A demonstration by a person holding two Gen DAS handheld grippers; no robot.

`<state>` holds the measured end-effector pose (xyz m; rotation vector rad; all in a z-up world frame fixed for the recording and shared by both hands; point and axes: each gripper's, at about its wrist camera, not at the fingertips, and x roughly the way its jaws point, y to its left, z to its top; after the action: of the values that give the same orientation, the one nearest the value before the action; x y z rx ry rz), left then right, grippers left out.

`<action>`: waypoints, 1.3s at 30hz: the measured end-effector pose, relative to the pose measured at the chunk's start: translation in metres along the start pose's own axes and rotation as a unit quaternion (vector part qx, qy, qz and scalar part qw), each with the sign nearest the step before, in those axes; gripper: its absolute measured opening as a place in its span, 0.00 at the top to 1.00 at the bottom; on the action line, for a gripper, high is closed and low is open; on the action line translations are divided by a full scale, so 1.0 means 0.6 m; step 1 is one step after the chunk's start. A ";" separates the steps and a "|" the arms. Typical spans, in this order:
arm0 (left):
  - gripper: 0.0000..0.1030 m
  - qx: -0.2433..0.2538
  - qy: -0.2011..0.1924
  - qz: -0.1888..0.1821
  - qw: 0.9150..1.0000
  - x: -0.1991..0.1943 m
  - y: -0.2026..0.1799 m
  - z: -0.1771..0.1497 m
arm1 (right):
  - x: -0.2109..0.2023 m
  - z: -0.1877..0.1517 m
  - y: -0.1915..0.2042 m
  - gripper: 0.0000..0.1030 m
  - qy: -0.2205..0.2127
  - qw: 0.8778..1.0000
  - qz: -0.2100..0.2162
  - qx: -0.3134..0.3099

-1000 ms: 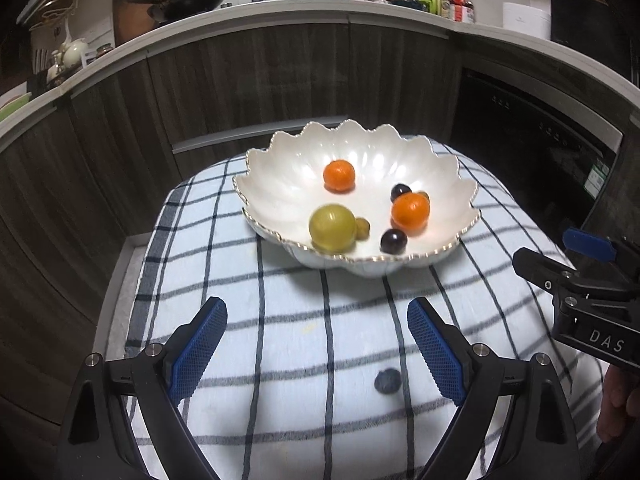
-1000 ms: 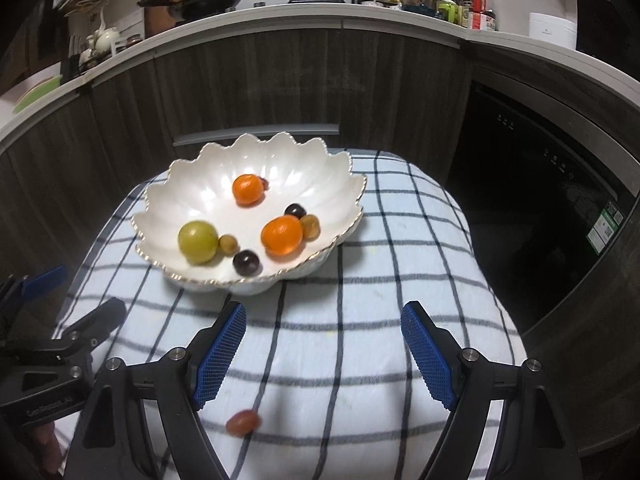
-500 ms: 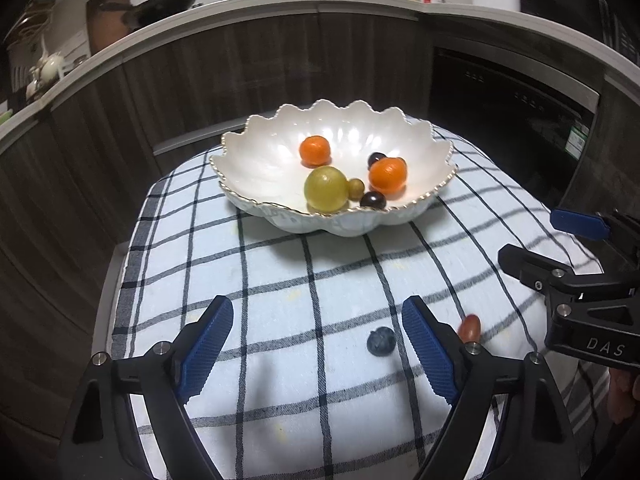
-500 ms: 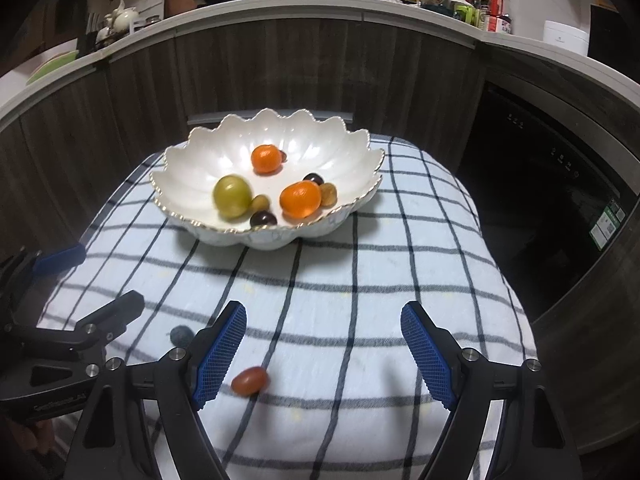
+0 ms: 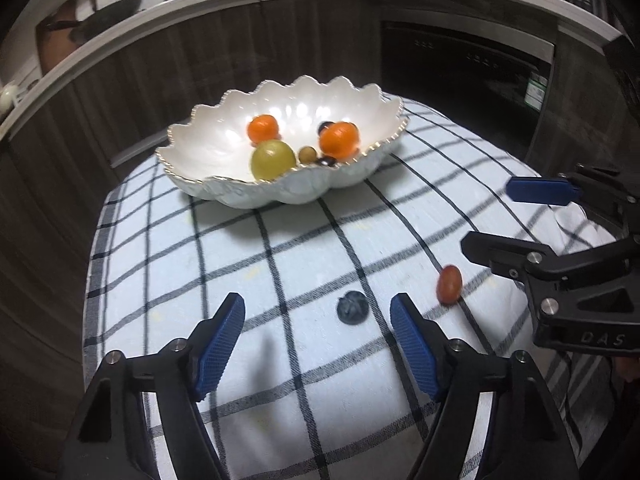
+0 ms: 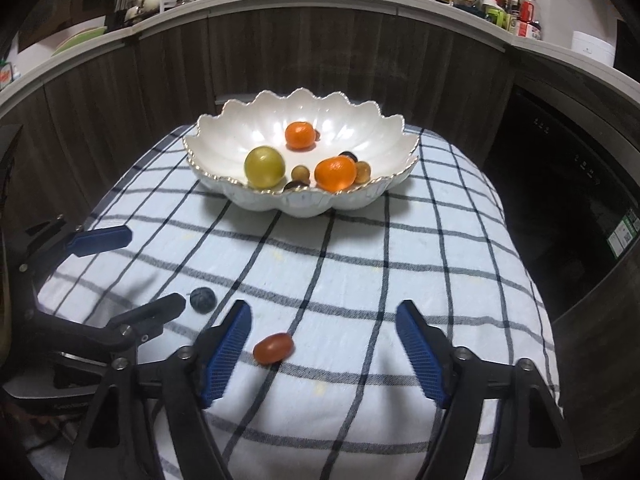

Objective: Organize fruits
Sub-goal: 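Withdraw both open tools from the bowl toward the red date and blue plum, then close the left tool on the dark blue plum while the right tool grasps the red date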

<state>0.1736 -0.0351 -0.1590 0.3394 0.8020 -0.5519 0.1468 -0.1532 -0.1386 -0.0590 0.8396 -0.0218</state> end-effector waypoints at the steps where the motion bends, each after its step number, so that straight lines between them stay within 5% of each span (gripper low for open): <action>1: 0.31 0.007 0.002 -0.004 1.000 0.003 -0.003 -0.002 | 0.003 -0.002 0.001 0.34 0.004 1.000 0.004 -0.001; 15: 0.44 0.042 0.018 -0.052 0.998 0.040 -0.008 -0.009 | 0.030 -0.018 0.017 0.44 0.034 0.999 0.036 -0.018; 32: 0.55 0.030 0.021 -0.076 0.996 0.063 -0.002 -0.007 | 0.069 -0.032 0.028 0.63 0.073 0.995 0.067 -0.021; 39: 0.77 0.035 0.017 -0.078 0.996 0.061 -0.012 -0.005 | 0.070 -0.032 0.028 0.71 0.074 0.994 0.078 -0.019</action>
<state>0.1883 -0.0514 -0.1892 0.3529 0.8488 -0.7220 0.1607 -0.1388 -0.1834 -0.0279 0.9900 0.1394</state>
